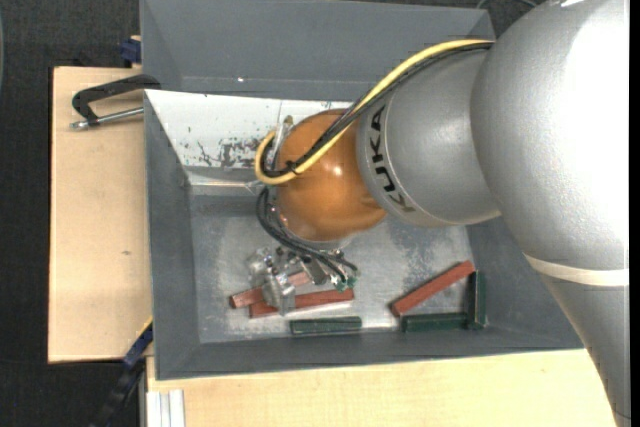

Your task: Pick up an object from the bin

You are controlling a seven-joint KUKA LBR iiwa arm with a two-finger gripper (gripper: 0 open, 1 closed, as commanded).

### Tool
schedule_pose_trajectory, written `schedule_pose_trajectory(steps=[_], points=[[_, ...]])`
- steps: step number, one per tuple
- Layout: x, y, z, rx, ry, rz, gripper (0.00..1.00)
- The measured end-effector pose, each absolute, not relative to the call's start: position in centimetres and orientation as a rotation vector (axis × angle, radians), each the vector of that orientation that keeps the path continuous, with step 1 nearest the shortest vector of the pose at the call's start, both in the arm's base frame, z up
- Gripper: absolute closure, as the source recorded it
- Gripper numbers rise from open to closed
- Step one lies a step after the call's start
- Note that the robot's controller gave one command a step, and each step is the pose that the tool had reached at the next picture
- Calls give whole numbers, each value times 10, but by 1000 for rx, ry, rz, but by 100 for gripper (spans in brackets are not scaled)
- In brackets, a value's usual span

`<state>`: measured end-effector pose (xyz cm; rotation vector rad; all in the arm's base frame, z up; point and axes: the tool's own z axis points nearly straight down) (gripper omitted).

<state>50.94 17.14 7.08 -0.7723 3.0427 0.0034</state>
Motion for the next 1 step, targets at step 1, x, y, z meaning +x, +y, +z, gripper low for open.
schedule_pose_trajectory(steps=[1], points=[[509, 171, 71, -772, 3043, 4, 100]])
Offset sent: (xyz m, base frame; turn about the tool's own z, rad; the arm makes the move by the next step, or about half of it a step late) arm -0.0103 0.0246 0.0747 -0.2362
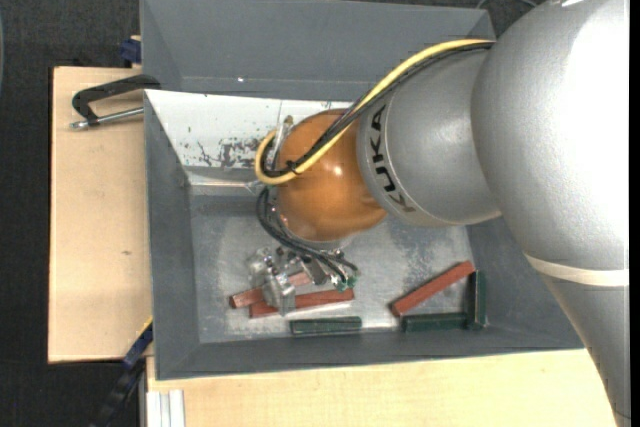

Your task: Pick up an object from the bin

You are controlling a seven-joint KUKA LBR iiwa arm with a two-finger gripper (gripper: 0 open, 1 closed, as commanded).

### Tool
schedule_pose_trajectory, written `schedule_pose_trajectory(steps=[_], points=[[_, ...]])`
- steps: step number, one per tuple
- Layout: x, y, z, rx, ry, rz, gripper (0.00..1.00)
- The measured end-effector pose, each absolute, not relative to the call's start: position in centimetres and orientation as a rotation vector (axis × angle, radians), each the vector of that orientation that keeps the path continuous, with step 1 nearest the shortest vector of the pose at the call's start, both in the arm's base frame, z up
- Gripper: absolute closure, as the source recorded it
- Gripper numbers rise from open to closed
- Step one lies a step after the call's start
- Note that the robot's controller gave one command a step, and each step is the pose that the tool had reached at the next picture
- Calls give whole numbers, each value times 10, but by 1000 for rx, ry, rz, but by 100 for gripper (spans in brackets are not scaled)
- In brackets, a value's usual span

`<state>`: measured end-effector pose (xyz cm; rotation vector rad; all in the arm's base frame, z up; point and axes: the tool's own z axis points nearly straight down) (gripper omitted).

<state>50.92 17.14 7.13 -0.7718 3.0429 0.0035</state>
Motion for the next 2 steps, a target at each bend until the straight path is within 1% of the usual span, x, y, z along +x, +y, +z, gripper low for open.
schedule_pose_trajectory(steps=[1, 2], points=[[505, 185, 120, -951, 2987, 1, 100], [525, 133, 260, -998, 2972, 1, 100]])
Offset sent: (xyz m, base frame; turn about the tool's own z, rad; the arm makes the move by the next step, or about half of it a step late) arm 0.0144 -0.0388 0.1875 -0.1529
